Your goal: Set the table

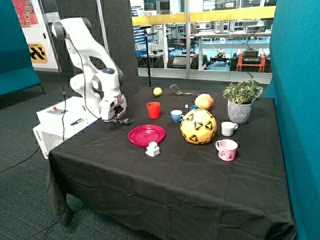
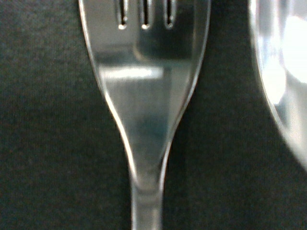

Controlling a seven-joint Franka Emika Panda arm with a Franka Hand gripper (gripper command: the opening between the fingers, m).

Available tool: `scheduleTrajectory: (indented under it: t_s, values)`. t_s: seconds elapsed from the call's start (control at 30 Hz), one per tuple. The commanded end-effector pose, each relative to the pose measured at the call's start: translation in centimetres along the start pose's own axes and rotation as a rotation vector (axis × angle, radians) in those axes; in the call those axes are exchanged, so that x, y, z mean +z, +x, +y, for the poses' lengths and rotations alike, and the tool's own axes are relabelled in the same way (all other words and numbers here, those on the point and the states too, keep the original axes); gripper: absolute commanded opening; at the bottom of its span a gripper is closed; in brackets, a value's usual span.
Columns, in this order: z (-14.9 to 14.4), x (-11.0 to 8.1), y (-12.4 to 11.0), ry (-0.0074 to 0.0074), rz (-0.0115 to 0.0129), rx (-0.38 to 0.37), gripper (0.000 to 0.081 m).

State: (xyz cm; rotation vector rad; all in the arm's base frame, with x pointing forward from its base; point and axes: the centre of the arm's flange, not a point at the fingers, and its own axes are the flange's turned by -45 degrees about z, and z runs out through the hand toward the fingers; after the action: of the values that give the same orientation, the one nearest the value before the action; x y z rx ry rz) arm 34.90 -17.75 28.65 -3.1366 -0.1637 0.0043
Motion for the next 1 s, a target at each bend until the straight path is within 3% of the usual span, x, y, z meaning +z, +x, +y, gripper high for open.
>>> scheduleTrajectory:
  t_s: [0.0,0.97]
  values:
    - [0.2,0.2,-0.5,-0.0009,0.0027,0.001,0.0000]
    - [0.3,1.2,-0.5,-0.0009,0.0027,0.001,0.0000]
